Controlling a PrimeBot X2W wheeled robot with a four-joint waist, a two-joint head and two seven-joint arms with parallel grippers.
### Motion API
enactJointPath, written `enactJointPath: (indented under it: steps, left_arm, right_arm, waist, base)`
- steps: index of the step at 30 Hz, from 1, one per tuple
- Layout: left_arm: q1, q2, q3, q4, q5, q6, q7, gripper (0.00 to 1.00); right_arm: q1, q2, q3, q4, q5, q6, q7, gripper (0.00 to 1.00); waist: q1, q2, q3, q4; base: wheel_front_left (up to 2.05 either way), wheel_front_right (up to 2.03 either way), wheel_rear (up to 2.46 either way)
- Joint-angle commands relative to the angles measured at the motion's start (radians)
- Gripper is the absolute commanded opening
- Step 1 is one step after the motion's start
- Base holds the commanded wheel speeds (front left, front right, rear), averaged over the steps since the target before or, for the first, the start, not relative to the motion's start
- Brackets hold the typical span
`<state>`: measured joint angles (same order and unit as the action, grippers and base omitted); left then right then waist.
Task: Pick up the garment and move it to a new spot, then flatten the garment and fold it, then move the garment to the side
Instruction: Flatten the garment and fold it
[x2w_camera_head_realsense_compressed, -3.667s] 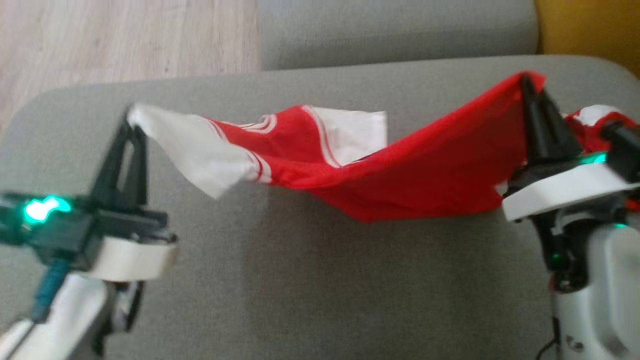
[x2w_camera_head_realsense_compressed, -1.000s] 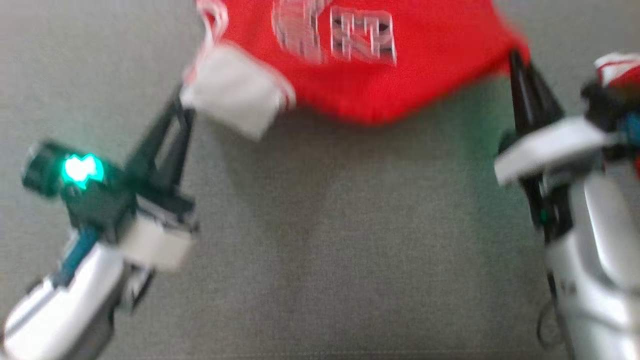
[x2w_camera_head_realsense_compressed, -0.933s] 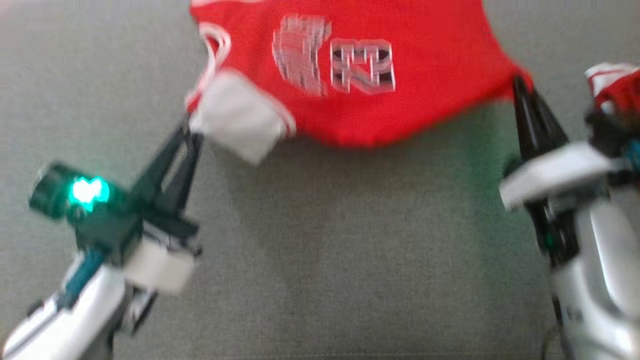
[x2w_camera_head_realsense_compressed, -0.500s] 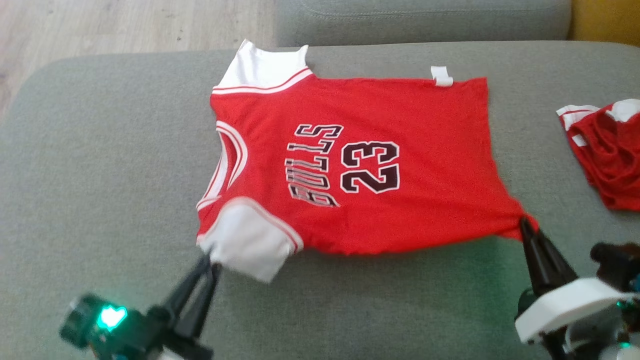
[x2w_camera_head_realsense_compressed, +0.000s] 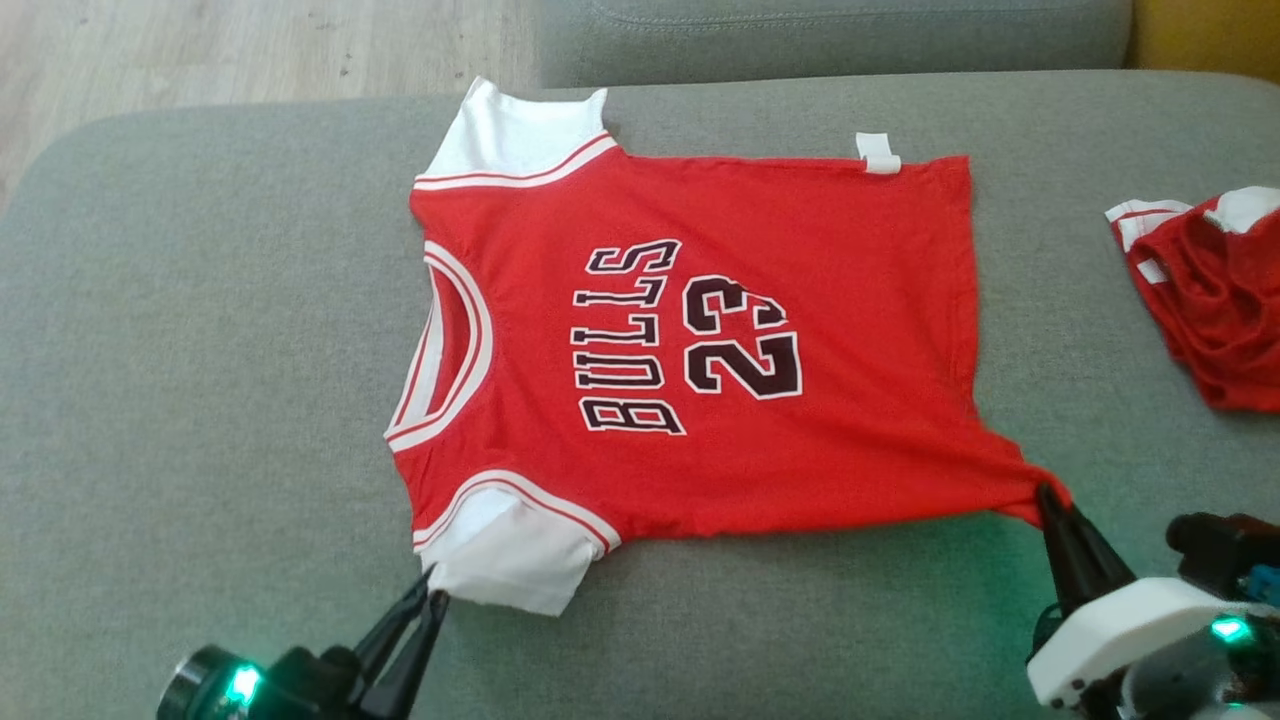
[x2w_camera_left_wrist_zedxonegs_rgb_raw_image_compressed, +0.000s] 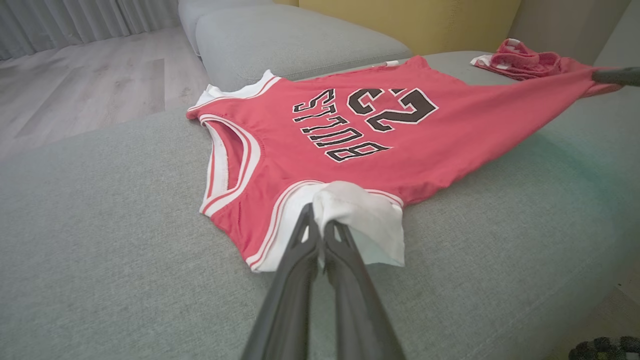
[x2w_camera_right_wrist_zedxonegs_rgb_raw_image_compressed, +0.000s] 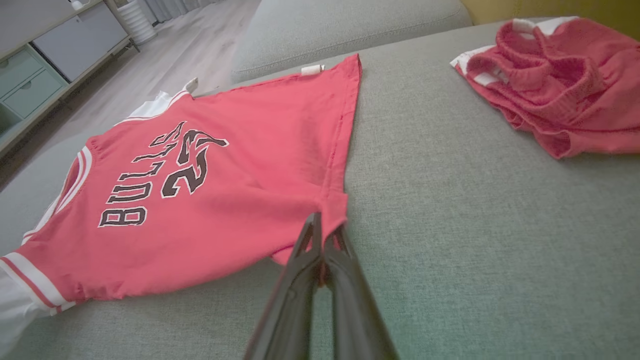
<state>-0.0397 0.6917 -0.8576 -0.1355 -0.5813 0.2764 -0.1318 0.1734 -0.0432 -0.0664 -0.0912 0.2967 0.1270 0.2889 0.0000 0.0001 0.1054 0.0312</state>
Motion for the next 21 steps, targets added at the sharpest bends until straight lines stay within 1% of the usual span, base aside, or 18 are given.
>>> enactJointPath:
  steps: [1,10,14,17,21]
  left_arm:
    - [-0.073,0.024,0.046,-0.015,0.003,-0.007,-0.013,0.00]
    - [-0.230,0.026,0.075,0.029,0.024,-0.055,0.024,0.00]
    - [-0.326,0.021,0.091,0.062,0.033,-0.092,0.037,0.00]
    - [-0.408,0.006,0.100,0.099,0.038,-0.124,0.046,0.00]
    - [-0.519,-0.020,0.117,0.182,0.045,-0.162,0.042,0.00]
  right_arm:
    - [-0.051,-0.007,0.024,-0.014,0.008,0.004,-0.010,0.00]
    - [-0.195,-0.007,0.069,0.121,-0.026,0.004,0.014,0.00]
    - [-0.283,-0.007,0.074,0.168,-0.044,0.004,0.024,0.00]
    - [-0.355,-0.007,0.073,0.210,-0.052,0.004,0.035,0.00]
    - [-0.450,-0.011,0.059,0.270,-0.068,0.004,0.040,0.00]
  waist:
    - [0.0000,-0.0001,0.005,0.002]
    - [0.0000,-0.0001,0.044,0.003]
    - [0.0000,-0.0001,0.072,0.000]
    - [0.0000,-0.0001,0.095,-0.003]
    - [0.0000,-0.0001,0.126,-0.010]
  base:
    - [0.00,0.00,0.00]
    - [0.00,0.00,0.00]
    - [0.00,0.00,0.00]
    - [0.00,0.00,0.00]
    - [0.00,0.00,0.00]
